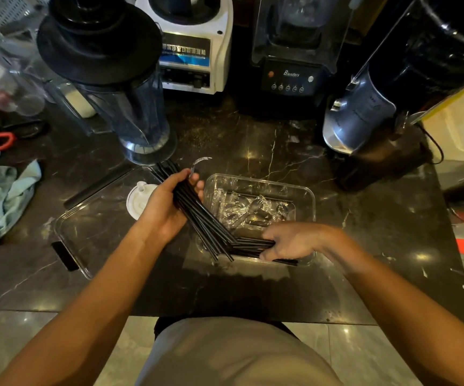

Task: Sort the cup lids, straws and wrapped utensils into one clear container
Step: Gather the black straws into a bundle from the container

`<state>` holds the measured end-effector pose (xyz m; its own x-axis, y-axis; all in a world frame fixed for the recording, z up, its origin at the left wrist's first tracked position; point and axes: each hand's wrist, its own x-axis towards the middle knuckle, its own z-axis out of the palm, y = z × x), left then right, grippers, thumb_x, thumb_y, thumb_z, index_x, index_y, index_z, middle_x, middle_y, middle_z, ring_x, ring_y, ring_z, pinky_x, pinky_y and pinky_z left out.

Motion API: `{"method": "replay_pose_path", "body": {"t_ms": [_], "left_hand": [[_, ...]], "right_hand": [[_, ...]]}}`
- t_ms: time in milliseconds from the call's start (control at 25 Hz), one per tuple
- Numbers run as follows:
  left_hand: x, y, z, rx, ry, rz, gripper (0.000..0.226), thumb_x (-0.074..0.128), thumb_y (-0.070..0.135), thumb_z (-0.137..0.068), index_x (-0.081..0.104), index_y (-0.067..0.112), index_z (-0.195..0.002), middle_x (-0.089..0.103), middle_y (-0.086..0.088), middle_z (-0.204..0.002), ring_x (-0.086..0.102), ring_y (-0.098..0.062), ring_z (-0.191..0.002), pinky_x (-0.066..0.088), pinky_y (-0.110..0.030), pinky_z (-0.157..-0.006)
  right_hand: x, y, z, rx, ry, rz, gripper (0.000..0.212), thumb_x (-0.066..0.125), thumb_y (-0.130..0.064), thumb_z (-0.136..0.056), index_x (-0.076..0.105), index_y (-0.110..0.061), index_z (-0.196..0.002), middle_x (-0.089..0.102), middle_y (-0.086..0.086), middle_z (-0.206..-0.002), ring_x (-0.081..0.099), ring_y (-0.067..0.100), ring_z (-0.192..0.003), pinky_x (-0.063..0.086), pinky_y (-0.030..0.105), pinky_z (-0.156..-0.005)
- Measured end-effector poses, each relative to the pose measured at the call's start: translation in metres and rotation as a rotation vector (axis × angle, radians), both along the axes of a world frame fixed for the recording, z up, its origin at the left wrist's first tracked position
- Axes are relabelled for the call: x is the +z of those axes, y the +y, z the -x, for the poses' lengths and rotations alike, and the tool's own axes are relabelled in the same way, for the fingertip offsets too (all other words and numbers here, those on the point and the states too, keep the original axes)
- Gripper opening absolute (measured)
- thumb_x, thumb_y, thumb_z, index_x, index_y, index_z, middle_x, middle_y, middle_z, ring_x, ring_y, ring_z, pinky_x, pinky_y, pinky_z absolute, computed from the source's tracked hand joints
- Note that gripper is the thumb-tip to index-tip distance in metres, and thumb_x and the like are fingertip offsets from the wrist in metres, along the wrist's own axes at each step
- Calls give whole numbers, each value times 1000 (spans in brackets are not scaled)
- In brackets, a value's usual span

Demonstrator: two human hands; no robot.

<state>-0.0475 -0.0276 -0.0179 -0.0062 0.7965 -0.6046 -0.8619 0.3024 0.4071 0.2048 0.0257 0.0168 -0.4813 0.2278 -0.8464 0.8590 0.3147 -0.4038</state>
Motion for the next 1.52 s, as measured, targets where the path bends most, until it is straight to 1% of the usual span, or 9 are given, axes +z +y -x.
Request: {"method": "replay_pose_path", "body": {"t_ms": [200, 440, 600, 800, 880, 1041, 1281, 1401, 1521], "left_hand": [[3, -6, -5, 21, 3, 17, 11, 55, 17, -101, 66, 14, -103, 67, 0, -88, 66, -15, -81, 51, -28, -83], [2, -10, 4, 45, -20, 10, 9, 55, 18, -102, 62, 15, -106, 66, 0, -90, 66, -14, -79, 54, -27, -77], [7, -14, 18, 101, -24, 4, 8, 56, 19, -101, 62, 14, -100, 59, 3, -80, 64, -13, -75, 57, -26, -72], [9, -16, 28, 107, -31, -10, 7, 59, 19, -101, 62, 13, -100, 60, 2, -82, 70, -14, -80, 62, -30, -79], [9, -19, 29, 110, -24, -4, 10, 57, 18, -102, 64, 11, -104, 71, -3, -93, 76, -21, -95, 62, -38, -91], [2, -29, 39, 178, -43, -17, 16, 52, 19, -105, 62, 8, -111, 77, -15, -113, 75, -30, -110, 62, -45, -91], [-20, -73, 74, 394, 22, 86, 62, 58, 45, -99, 59, -2, -139, 72, -19, -123, 71, -28, -112, 62, -40, -86], [-26, -91, 85, 501, 51, 112, 81, 75, 60, -77, 64, -2, -128, 73, -18, -113, 73, -29, -106, 62, -40, -86], [-31, -104, 90, 586, 157, 154, 27, 81, 18, -86, 68, 2, -103, 70, -18, -93, 74, -24, -80, 63, -38, -79]], "right_hand": [[2, -20, 11, 138, -7, -141, 20, 60, -26, -102, 62, -13, -117, 64, 1, -108, 64, 19, -97, 55, 37, -89], [12, -19, 7, 197, -63, -164, 16, 56, -21, -104, 57, -11, -117, 51, -7, -92, 51, 7, -78, 44, 22, -65], [50, 20, -18, -83, 31, -97, 15, 56, -25, -101, 61, -19, -89, 61, -5, -77, 54, 10, -66, 42, 26, -60], [69, 32, -5, -621, 498, 104, 20, 52, -18, -104, 60, -10, -88, 61, 6, -68, 52, 23, -62, 45, 30, -60], [58, 27, 26, -689, 571, 124, 15, 50, -18, -105, 58, -9, -95, 66, 7, -71, 62, 25, -72, 52, 35, -68], [32, 2, 108, -647, 514, 117, 7, 49, -16, -105, 52, -10, -102, 56, 4, -70, 55, 16, -51, 45, 32, -48], [2, -48, 200, -254, 464, -84, 36, 45, -28, -109, 56, -21, -143, 71, 4, -120, 67, 22, -114, 52, 31, -95], [-13, -65, 223, -151, 433, -74, 33, 44, -30, -108, 56, -20, -137, 71, 4, -102, 73, 21, -88, 57, 24, -59], [-19, -78, 247, -65, 410, -45, 23, 45, -20, -104, 56, -23, -123, 57, -7, -77, 54, 6, -61, 38, 6, -39]]}}
